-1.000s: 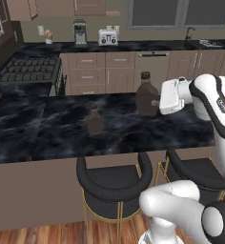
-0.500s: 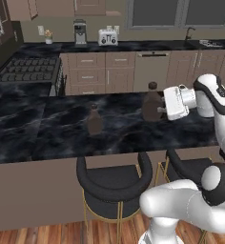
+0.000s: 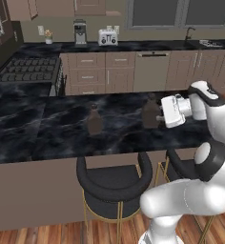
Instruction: The dining table condiment station is running low on syrup bottle. Refill the condiment station by opening the cabinet and taking the syrup bottle from the cabinet and placing it on the dining table.
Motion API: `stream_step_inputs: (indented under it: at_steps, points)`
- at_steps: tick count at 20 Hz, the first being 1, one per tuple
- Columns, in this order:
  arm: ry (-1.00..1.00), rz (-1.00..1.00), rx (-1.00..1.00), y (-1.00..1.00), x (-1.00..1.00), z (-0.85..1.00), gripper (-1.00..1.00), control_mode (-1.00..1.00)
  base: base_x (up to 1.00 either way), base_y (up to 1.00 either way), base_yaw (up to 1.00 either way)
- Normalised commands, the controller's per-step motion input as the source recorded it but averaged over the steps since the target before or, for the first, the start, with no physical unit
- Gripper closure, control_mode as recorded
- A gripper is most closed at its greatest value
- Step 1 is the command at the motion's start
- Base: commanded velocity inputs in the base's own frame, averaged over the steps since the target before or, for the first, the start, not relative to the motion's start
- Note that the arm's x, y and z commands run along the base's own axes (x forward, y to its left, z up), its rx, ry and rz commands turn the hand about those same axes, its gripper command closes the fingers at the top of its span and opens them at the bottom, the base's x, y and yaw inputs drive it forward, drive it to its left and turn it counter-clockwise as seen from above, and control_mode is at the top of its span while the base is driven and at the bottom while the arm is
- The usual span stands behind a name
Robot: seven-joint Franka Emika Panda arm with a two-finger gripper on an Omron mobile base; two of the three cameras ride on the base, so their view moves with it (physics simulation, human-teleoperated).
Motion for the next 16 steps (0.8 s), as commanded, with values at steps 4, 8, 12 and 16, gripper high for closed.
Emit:
stream_step_inputs:
  at_steps: [4,8,12,16]
  points:
    - [-0.07,0.05,0.0,0.0,0.32,-0.62,1.0,-1.0,0.0,0.0,0.0]
    - [0.0,0.08,0.0,-0.02,0.49,-0.55,1.0,-1.0,0.0,0.0,0.0]
    - [0.0,0.09,0.0,-0.03,0.66,-0.43,1.0,-1.0,0.0,0.0,0.0]
    - [0.01,0.09,0.0,-0.01,0.69,-0.32,1.0,-1.0,0.0,0.0,0.0]
